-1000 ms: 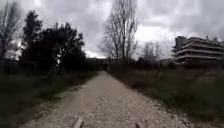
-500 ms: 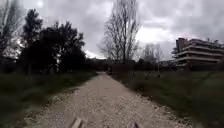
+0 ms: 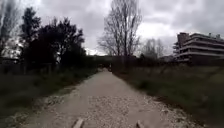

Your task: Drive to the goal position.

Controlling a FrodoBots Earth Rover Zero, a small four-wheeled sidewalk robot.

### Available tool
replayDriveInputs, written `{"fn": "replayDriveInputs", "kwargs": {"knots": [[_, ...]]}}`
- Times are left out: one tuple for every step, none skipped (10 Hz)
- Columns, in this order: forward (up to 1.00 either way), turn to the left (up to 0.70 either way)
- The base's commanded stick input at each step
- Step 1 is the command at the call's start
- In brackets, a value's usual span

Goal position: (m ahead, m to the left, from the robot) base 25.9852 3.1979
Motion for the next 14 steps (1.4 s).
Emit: {"fn": "replayDriveInputs", "kwargs": {"knots": [[0.5, 0.0], [0.5, 0.0], [0.5, 0.0], [0.5, 0.0], [0.5, 0.0], [0.5, 0.0], [0.5, 0.0], [0.5, 0.35], [0.5, 0.03], [0.5, 0.0], [0.5, 0.0], [0.5, 0.0], [0.5, 0.0], [0.5, 0.0]]}}
